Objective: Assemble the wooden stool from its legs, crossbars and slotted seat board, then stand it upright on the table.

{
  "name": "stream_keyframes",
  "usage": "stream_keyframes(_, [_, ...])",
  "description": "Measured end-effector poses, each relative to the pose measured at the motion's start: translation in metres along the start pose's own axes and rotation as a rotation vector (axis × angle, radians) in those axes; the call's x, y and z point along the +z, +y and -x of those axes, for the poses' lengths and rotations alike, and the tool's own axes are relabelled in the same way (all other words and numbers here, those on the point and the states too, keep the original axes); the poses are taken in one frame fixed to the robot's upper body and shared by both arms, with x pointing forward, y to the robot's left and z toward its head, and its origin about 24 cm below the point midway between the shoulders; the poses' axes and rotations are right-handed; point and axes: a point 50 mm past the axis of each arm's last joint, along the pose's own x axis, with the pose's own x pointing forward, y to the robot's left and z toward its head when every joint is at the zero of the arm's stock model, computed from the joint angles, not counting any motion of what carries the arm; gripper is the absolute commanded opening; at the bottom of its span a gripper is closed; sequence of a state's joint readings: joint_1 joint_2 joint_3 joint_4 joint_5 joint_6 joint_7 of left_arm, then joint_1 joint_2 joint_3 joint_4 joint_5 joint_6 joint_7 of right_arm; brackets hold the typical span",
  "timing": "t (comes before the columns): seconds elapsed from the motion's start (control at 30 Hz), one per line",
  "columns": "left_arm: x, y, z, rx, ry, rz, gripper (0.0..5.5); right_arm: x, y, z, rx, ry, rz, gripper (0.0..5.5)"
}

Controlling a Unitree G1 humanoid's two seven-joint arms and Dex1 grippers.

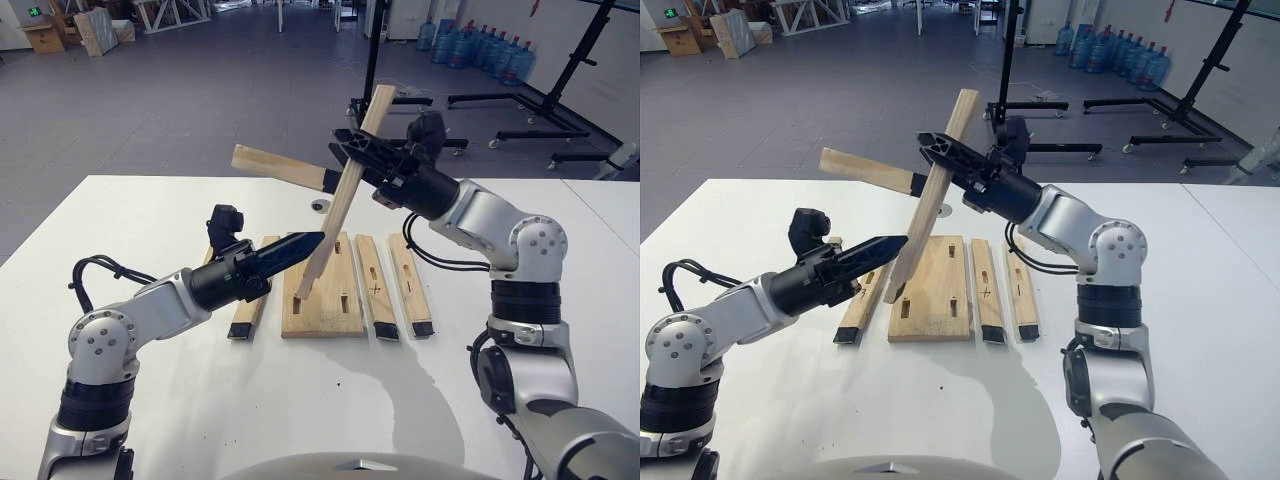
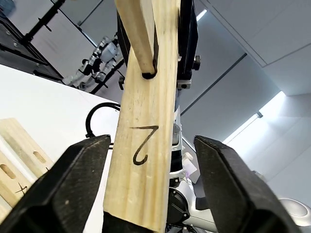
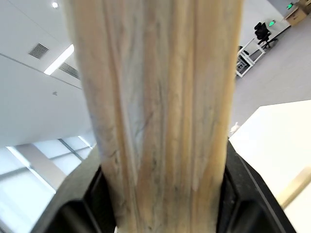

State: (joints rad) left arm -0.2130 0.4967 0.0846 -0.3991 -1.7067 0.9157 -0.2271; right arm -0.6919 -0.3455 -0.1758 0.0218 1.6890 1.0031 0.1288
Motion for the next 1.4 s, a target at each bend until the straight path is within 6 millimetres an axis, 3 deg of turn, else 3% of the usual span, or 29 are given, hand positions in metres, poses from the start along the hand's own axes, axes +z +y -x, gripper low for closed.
stream_keyframes(0.17, [0.002, 0.018, 0.004, 0.145, -0.037, -0.049, 4.31, 0.019, -0.001, 0.011, -0.075, -0.096, 0.325, 2.09])
stream_keyframes(0.4, [-0.007, 0.038, 0.008, 0.299, -0.060, -0.105, 5.37, 0.019, -0.026, 0.011, -0.143, -0.101, 0.742, 2.08])
stream_keyframes(0.57, [-0.014, 0.044, 0.007, 0.327, -0.072, -0.112, 5.40, 0.012, -0.057, 0.011, -0.148, -0.125, 0.884, 2.08])
stream_keyframes(0.77, [-0.020, 0.050, 0.006, 0.348, -0.071, -0.119, 5.40, 0.021, -0.094, 0.006, -0.250, -0.072, 0.973, 2.08])
stream_keyframes(0.93, [-0.023, 0.054, 0.005, 0.362, -0.078, -0.120, 5.40, 0.017, -0.106, 0.007, -0.138, -0.011, 0.926, 2.08])
stream_keyframes(1.13, [-0.025, 0.055, 0.003, 0.359, -0.081, -0.121, 5.40, 0.007, -0.108, 0.020, 0.055, 0.027, 0.980, 2.08])
stream_keyframes(1.4, [-0.028, 0.057, 0.001, 0.364, -0.090, -0.111, 5.40, -0.012, -0.106, 0.016, 0.204, 0.005, 1.086, 2.08])
